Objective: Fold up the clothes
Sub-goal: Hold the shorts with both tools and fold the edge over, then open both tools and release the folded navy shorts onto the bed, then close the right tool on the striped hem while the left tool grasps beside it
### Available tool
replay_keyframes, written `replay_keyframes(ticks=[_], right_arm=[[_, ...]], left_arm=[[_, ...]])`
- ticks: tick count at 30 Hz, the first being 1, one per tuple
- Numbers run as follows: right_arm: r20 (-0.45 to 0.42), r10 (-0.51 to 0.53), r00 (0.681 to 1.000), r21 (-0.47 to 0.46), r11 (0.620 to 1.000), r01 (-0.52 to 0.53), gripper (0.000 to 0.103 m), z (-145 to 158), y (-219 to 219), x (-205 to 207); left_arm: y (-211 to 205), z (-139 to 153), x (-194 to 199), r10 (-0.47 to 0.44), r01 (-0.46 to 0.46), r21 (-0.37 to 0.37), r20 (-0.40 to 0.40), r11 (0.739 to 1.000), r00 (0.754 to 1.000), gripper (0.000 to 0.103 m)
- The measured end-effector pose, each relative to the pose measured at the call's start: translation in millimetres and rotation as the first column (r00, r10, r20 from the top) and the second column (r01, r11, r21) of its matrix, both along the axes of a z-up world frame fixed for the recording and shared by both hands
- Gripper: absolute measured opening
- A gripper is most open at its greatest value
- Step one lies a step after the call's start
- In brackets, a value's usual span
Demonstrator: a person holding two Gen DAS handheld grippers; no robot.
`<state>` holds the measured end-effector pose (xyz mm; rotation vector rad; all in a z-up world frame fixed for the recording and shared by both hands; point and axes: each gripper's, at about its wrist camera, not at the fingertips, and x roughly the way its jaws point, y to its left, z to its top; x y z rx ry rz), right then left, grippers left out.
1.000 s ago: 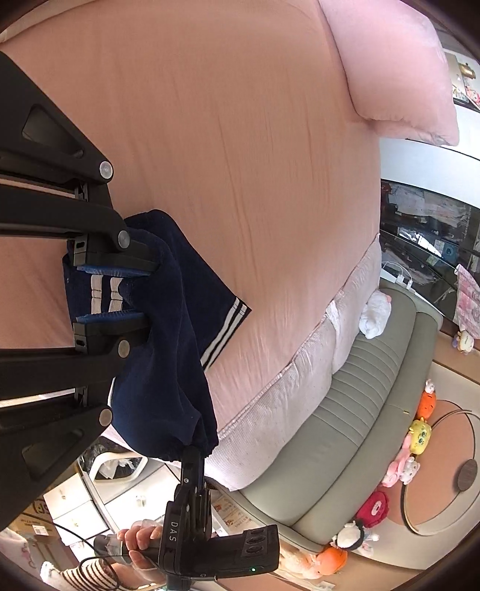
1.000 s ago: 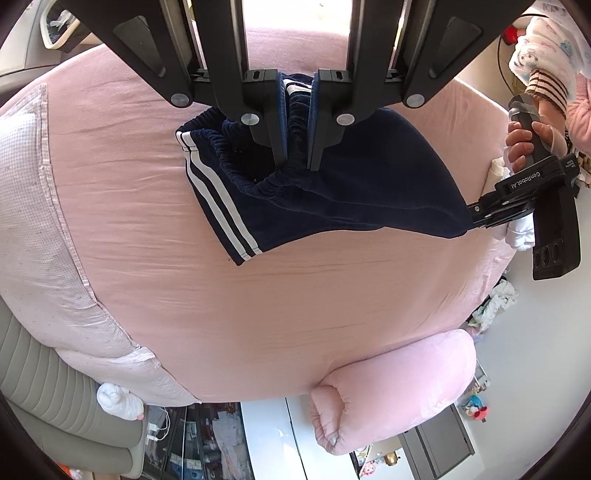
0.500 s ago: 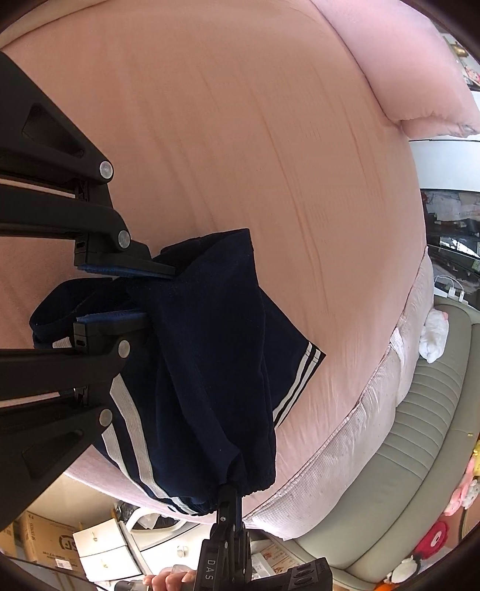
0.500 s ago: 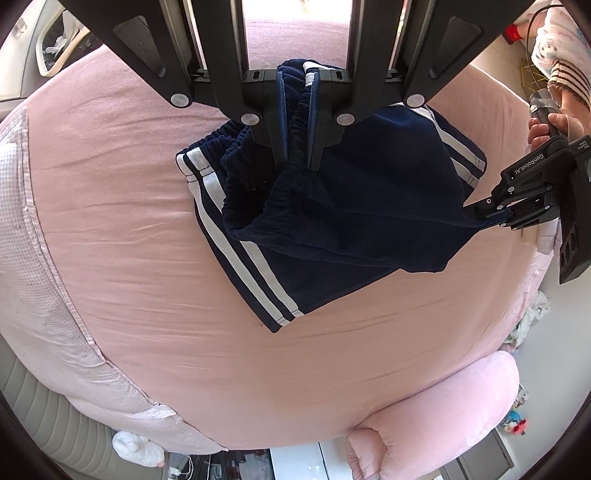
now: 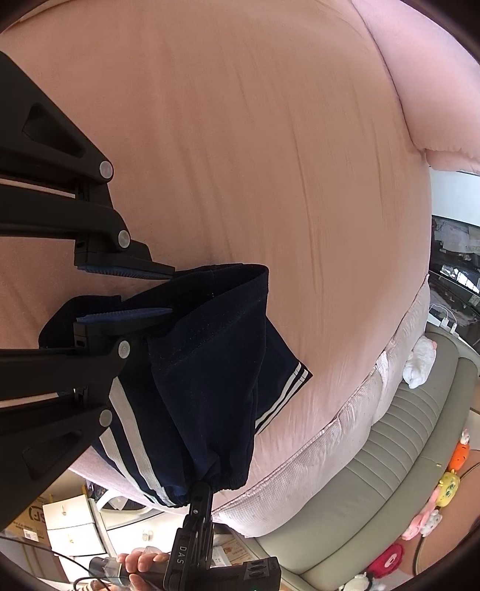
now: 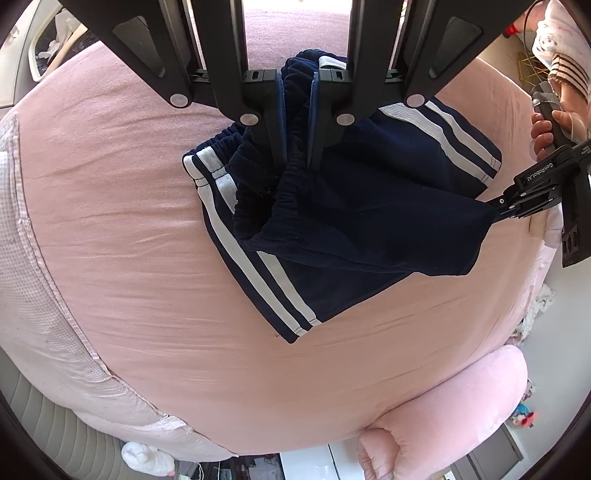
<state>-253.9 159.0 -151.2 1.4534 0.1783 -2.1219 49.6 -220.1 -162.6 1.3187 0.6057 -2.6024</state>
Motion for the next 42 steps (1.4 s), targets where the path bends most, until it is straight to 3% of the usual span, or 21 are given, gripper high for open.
replay_keyframes(ticks=[4, 7, 9, 19, 24, 29, 33, 37, 42], right_arm=[[0.004, -0.010, 1.000, -0.070, 0.998, 0.010, 0.042, 10.7, 10.8, 4.3], [-0.005, -0.025, 1.000, -0.125, 0.992, 0.024, 0.045, 21.1, 23.5, 11.8], [-0.010, -0.022, 1.000, -0.146, 0.989, 0.020, 0.045, 24.6, 29.3, 14.8], [-0.067, 0.072, 0.995, -0.084, 0.993, -0.078, 0.045, 25.6, 16.5, 53.6], [-0.043, 0.087, 0.995, -0.100, 0.991, -0.091, 0.045, 16.8, 15.2, 62.5], [-0.050, 0.090, 0.995, -0.111, 0.989, -0.095, 0.045, 13.5, 17.4, 73.1], [-0.038, 0.090, 0.995, -0.131, 0.987, -0.094, 0.045, 7.2, 17.1, 79.2], [-0.003, 0.135, 0.991, -0.135, 0.982, -0.134, 0.045, 0.3, 10.9, 85.0], [-0.022, 0.195, 0.980, -0.115, 0.974, -0.197, 0.045, 1.8, -3.5, 91.5]], left_arm=[[-0.1, 8.2, 8.4, 0.035, -0.035, 0.008, -0.001, 0.999, 0.999, 0.025], [0.9, 10.5, 18.4, 0.038, -0.036, 0.062, -0.032, 0.997, 0.999, 0.047], [1.9, 11.8, 24.7, 0.040, -0.035, 0.095, -0.051, 0.995, 0.998, 0.052], [28.6, 10.5, 40.2, -0.004, 0.015, 0.119, -0.086, 0.993, 0.996, 0.052], [52.0, 19.0, 51.4, -0.062, 0.075, 0.072, -0.175, 0.995, 0.983, 0.052], [61.2, 14.2, 55.0, -0.073, 0.084, 0.060, -0.159, 0.995, 0.985, 0.052], [59.7, 5.0, 52.0, -0.072, 0.085, 0.092, -0.137, 0.992, 0.988, 0.052], [58.2, -4.3, 48.9, -0.071, 0.085, 0.125, -0.115, 0.989, 0.991, 0.052], [57.1, -10.5, 44.3, -0.073, 0.088, 0.154, -0.102, 0.984, 0.992, 0.052]])
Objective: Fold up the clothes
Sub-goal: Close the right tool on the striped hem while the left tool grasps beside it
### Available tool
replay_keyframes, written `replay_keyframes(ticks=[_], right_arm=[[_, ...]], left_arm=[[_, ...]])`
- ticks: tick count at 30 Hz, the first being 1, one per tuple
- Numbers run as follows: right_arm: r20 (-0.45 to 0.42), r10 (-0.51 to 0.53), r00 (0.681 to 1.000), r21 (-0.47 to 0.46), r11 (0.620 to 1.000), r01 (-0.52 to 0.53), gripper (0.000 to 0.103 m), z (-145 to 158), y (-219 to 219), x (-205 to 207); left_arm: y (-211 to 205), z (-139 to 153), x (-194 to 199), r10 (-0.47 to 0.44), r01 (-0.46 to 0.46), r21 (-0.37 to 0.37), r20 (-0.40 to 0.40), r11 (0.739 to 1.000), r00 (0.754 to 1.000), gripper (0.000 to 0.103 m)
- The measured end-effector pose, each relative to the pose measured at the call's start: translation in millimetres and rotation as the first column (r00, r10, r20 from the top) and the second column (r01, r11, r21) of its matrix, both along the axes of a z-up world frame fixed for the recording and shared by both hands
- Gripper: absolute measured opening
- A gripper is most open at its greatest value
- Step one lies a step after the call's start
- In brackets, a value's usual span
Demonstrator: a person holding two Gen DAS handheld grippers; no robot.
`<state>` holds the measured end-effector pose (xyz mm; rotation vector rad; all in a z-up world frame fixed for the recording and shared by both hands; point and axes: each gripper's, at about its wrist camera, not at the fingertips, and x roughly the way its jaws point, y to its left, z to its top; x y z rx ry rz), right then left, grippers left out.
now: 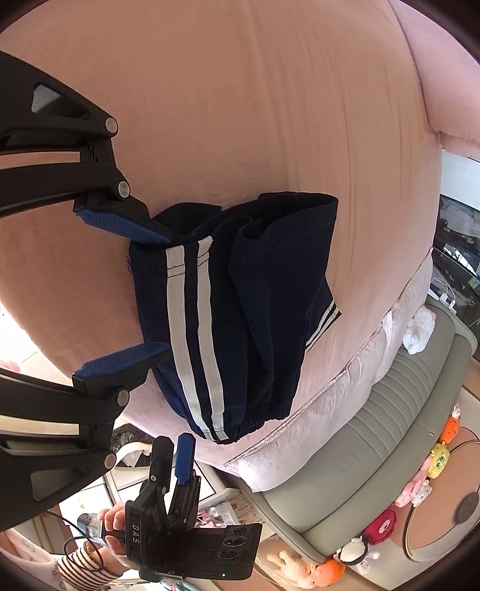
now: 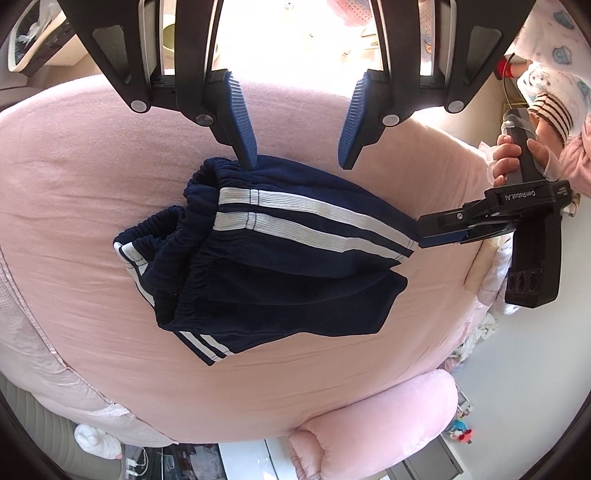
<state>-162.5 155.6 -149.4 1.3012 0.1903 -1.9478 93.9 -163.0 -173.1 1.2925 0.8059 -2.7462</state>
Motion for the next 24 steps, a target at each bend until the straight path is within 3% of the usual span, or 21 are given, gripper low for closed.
replay_keyframes(ticks=[5, 9, 15, 21, 24], right_arm=[[-0.046, 0.011, 0.999, 0.025, 1.000, -0.009, 0.045, 7.4, -4.4, -2.1], [-0.052, -0.038, 0.998, 0.009, 0.999, 0.038, 0.045, 12.8, 6.9, -10.5], [-0.002, -0.090, 0.996, -0.032, 0.995, 0.090, 0.045, 6.8, 18.3, -25.3], [-0.009, -0.081, 0.997, -0.031, 0.996, 0.081, 0.045, 0.3, 9.5, -29.6], [0.023, -0.088, 0.996, -0.064, 0.994, 0.089, 0.045, -0.1, 11.6, -34.1]], left_arm=[[-0.3, 0.9, -5.9, -0.007, 0.007, 0.015, -0.005, 1.000, 1.000, 0.052], [-0.5, 1.6, -10.6, -0.012, 0.012, 0.028, -0.009, 1.000, 1.000, 0.052], [-0.5, 0.7, -17.8, -0.017, 0.018, 0.048, -0.008, 0.999, 1.000, 0.052], [-0.4, -12.3, -23.8, -0.019, 0.018, 0.020, 0.052, 1.000, 0.998, 0.052], [-0.8, -13.5, -23.4, -0.015, 0.014, 0.031, 0.045, 0.999, 0.999, 0.052]])
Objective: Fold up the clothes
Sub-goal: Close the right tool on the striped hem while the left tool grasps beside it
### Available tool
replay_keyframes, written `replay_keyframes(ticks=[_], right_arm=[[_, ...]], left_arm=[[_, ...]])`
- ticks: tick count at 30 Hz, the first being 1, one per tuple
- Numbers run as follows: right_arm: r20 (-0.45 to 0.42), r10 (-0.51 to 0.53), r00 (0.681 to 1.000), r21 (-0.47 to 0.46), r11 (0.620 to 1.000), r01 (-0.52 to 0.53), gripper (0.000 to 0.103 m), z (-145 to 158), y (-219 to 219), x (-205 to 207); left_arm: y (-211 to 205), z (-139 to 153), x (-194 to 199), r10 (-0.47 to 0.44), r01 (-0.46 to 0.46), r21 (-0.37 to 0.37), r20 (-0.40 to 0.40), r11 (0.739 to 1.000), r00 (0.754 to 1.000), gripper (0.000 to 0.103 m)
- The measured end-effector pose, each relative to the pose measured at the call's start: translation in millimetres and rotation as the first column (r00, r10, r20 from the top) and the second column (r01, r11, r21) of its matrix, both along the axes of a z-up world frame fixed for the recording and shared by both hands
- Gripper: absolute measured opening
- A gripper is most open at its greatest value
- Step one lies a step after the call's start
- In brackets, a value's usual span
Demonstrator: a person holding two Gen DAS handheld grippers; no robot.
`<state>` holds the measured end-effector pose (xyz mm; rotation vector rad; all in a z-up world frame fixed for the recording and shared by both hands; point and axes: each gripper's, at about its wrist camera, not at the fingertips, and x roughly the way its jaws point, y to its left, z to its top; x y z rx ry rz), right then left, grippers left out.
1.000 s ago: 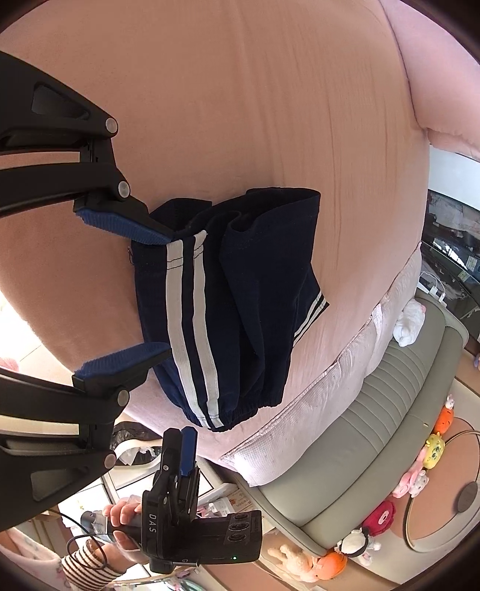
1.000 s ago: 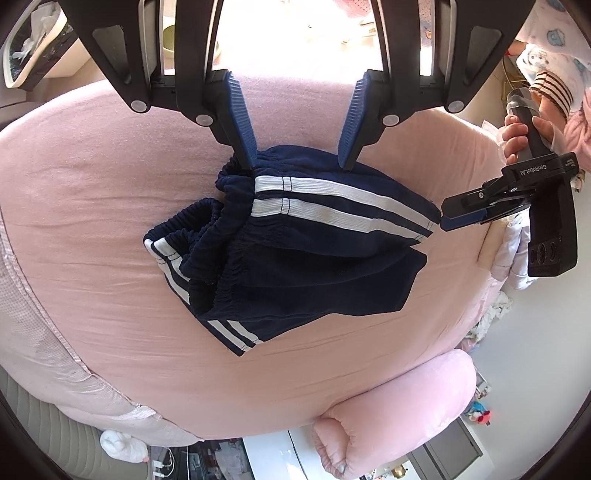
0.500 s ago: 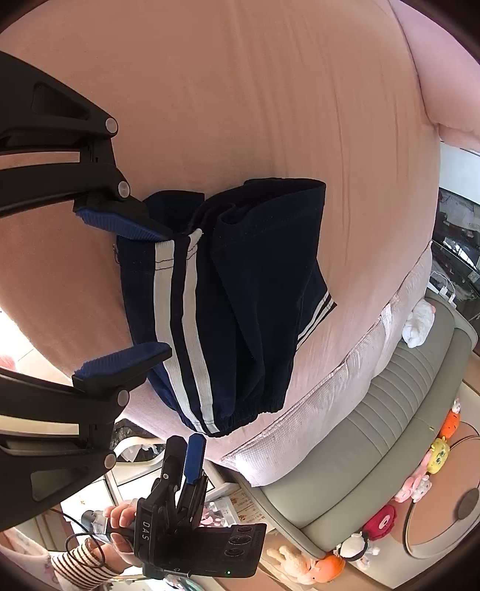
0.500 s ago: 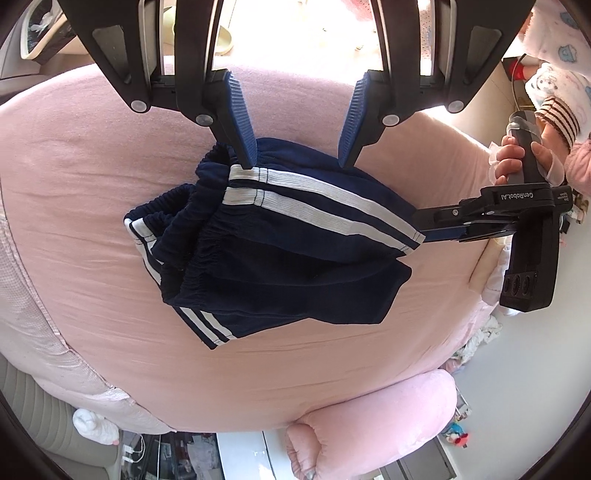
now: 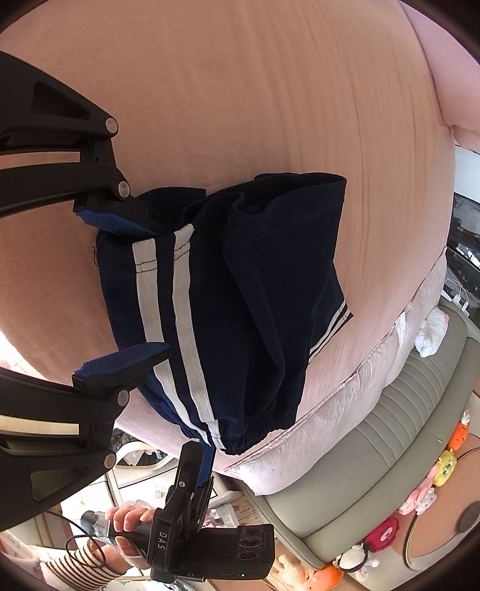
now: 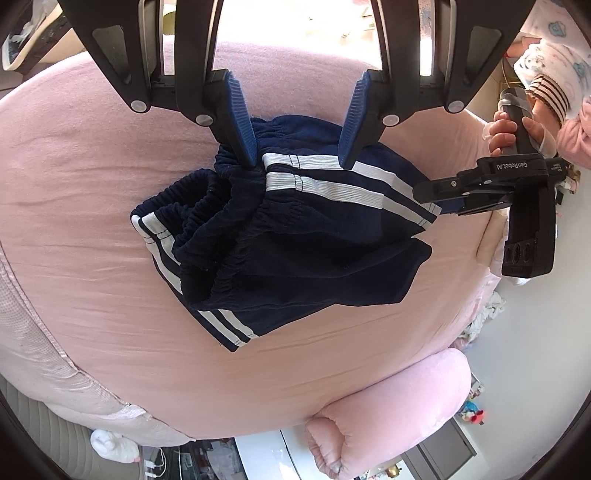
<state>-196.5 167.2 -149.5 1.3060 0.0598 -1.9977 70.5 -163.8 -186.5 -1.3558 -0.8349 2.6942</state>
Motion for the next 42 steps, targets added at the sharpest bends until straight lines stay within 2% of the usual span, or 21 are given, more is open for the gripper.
replay_keyframes(ticks=[2, 6, 8, 12, 16, 21, 25, 26, 30, 33, 37, 40, 42], right_arm=[[0.017, 0.000, 1.000, -0.026, 1.000, 0.000, 0.047, -0.1, 0.9, -1.4], [0.023, 0.068, 0.997, -0.090, 0.994, -0.066, 0.047, 6.2, 0.2, 7.1], [0.014, 0.099, 0.995, -0.091, 0.991, -0.097, 0.047, 8.9, -3.1, 13.5], [-0.034, 0.107, 0.994, 0.020, 0.994, -0.106, 0.047, 2.7, -12.4, 14.6], [-0.031, 0.115, 0.993, 0.018, 0.993, -0.115, 0.047, 2.8, -17.1, 14.3], [-0.022, 0.127, 0.992, 0.008, 0.992, -0.127, 0.047, 3.4, -22.6, 14.2], [-0.015, 0.136, 0.991, 0.000, 0.991, -0.136, 0.042, 3.9, -27.1, 14.0], [-0.014, 0.138, 0.990, -0.002, 0.990, -0.138, 0.038, 4.0, -28.2, 14.0], [-0.007, 0.148, 0.989, -0.010, 0.989, -0.148, 0.038, 4.5, -32.7, 13.8], [-0.021, 0.125, 0.992, 0.054, 0.991, -0.124, 0.038, -4.5, -36.5, 7.4], [0.027, 0.057, 0.998, 0.046, 0.997, -0.059, 0.037, -17.1, -33.6, -4.6], [0.022, 0.028, 0.999, 0.073, 0.997, -0.030, 0.017, -19.5, -35.2, -4.5], [0.040, 0.003, 0.999, 0.079, 0.997, -0.006, 0.011, -20.1, -34.5, -5.4]], left_arm=[[0.8, 2.1, 1.8, -0.005, 0.005, 0.008, -0.010, 1.000, 1.000, 0.052], [2.3, 6.2, 5.4, -0.013, 0.014, 0.023, -0.030, 1.000, 0.999, 0.052], [2.0, 7.6, 7.7, -0.018, 0.019, 0.030, -0.042, 0.999, 0.999, 0.047], [-3.3, 1.6, 6.4, -0.006, 0.007, 0.031, -0.020, 1.000, 1.000, 0.041], [-8.6, -3.0, 3.7, 0.008, -0.007, 0.054, -0.010, 0.999, 1.000, 0.039], [-4.6, -1.1, -4.0, 0.007, -0.007, 0.032, 0.001, 0.999, 1.000, 0.038], [2.5, 5.3, -6.7, -0.006, 0.006, 0.001, -0.006, 1.000, 1.000, 0.029], [3.4, 6.6, -6.6, -0.017, 0.017, 0.004, -0.012, 1.000, 1.000, 0.029], [6.4, 7.2, -9.3, -0.042, 0.042, -0.009, -0.013, 0.999, 0.999, 0.029], [1.5, -3.4, -13.7, -0.016, 0.016, 0.008, 0.030, 1.000, 0.999, 0.029], [0.6, -2.7, -10.6, -0.009, 0.009, 0.024, 0.009, 1.000, 1.000, 0.028], [3.6, 0.9, -9.8, -0.007, 0.007, 0.003, 0.003, 1.000, 1.000, 0.014], [3.4, 2.5, -8.2, -0.007, 0.007, 0.012, -0.003, 1.000, 1.000, 0.010]])
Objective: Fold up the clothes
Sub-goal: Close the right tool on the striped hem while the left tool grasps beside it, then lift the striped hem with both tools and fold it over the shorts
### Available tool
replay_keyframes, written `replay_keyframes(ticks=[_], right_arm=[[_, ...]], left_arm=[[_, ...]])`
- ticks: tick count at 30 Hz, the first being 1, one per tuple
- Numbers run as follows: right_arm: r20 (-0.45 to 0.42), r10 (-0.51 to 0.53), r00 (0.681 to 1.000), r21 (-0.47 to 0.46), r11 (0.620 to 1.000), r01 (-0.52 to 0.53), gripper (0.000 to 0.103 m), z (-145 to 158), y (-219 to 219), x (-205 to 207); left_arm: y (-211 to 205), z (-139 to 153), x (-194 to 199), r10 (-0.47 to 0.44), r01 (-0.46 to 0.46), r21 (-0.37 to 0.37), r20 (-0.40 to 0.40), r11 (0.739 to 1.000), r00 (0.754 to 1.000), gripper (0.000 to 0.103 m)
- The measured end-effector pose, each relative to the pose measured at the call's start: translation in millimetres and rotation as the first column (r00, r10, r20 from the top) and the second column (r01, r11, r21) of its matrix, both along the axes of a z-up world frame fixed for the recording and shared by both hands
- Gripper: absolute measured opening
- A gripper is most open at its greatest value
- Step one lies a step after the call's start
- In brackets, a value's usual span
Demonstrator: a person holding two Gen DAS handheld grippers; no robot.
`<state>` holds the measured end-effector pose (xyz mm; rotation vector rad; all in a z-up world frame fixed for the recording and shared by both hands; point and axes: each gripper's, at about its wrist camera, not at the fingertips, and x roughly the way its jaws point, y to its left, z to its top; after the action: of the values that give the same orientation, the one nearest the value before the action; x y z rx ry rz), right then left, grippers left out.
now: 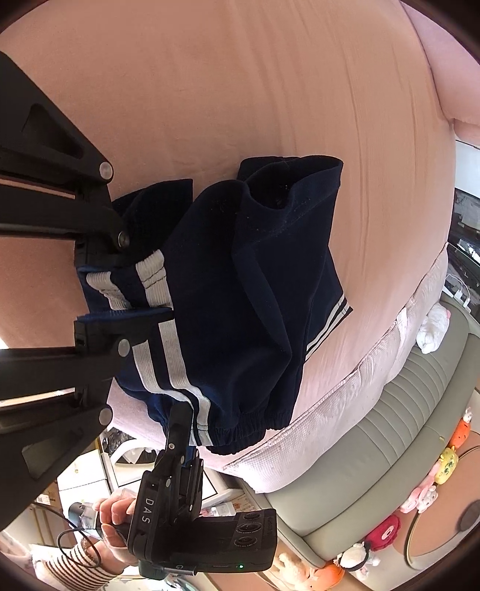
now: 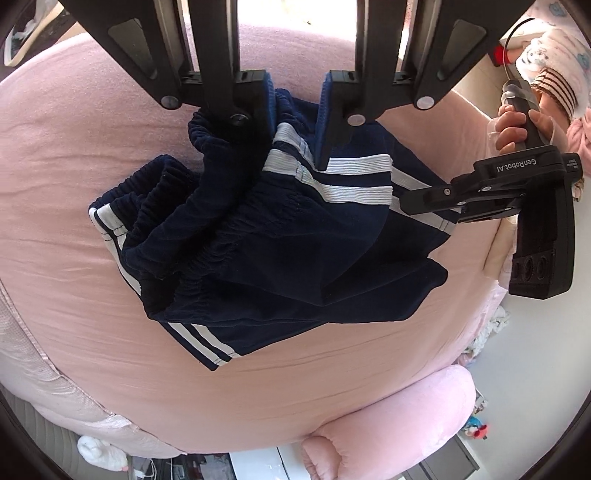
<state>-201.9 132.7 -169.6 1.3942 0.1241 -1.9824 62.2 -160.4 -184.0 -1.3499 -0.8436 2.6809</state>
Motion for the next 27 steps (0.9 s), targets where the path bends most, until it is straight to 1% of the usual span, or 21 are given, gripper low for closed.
replay_keyframes(ticks=[1, 4, 6, 7, 8, 14, 17, 19, 22, 24, 27], right_arm=[[0.008, -0.008, 1.000, -0.006, 1.000, 0.008, 0.010, 1.3, 0.9, -0.4], [-0.007, -0.011, 1.000, -0.006, 1.000, 0.011, 0.010, 10.9, 0.5, -0.5], [-0.019, -0.008, 1.000, -0.008, 1.000, 0.008, 0.010, 20.4, -1.1, -1.9], [-0.026, -0.007, 1.000, -0.009, 1.000, 0.007, 0.010, 25.3, -2.0, -2.7], [-0.037, -0.007, 0.999, -0.024, 1.000, 0.006, 0.010, 31.6, -2.3, -3.7], [-0.093, -0.020, 0.995, -0.080, 0.997, 0.013, 0.010, 69.7, -6.9, -16.9], [-0.122, -0.027, 0.992, -0.062, 0.998, 0.020, 0.010, 86.1, -14.7, -23.2], [-0.143, -0.025, 0.989, -0.042, 0.999, 0.019, 0.010, 97.3, -20.5, -26.1], [-0.179, -0.013, 0.984, -0.020, 1.000, 0.009, 0.010, 117.6, -31.2, -28.6], [-0.202, -0.007, 0.979, -0.021, 1.000, 0.003, 0.010, 133.0, -38.1, -31.5], [-0.250, -0.005, 0.968, -0.025, 1.000, -0.002, 0.010, 159.1, -46.2, -32.2]], left_arm=[[-0.3, 1.6, 0.6, -0.004, 0.005, 0.015, -0.009, 1.000, 1.000, 0.007], [1.2, 13.1, 1.9, -0.020, 0.022, 0.029, -0.047, 0.999, 0.999, 0.006], [2.4, 24.9, -0.1, -0.024, 0.024, -0.002, -0.055, 1.000, 0.998, 0.006], [1.4, 30.9, -1.3, -0.025, 0.025, 0.000, -0.064, 1.000, 0.998, 0.006], [0.3, 36.9, -2.4, -0.026, 0.026, 0.000, -0.073, 1.000, 0.997, 0.006], [-8.5, 70.6, -8.4, -0.016, 0.008, -0.065, -0.116, 0.998, 0.993, 0.006], [-12.7, 87.6, -11.2, -0.014, 0.000, -0.100, -0.137, 0.995, 0.990, 0.006], [-13.6, 99.9, -10.8, -0.031, 0.009, -0.151, -0.140, 0.989, 0.990, 0.006], [-22.5, 118.7, -10.3, -0.028, 0.000, -0.185, -0.147, 0.983, 0.989, 0.006], [-31.2, 133.3, -8.9, -0.015, -0.016, -0.197, -0.157, 0.980, 0.988, 0.006], [-44.9, 157.1, -2.8, 0.002, -0.039, -0.183, -0.195, 0.982, 0.981, 0.006]])
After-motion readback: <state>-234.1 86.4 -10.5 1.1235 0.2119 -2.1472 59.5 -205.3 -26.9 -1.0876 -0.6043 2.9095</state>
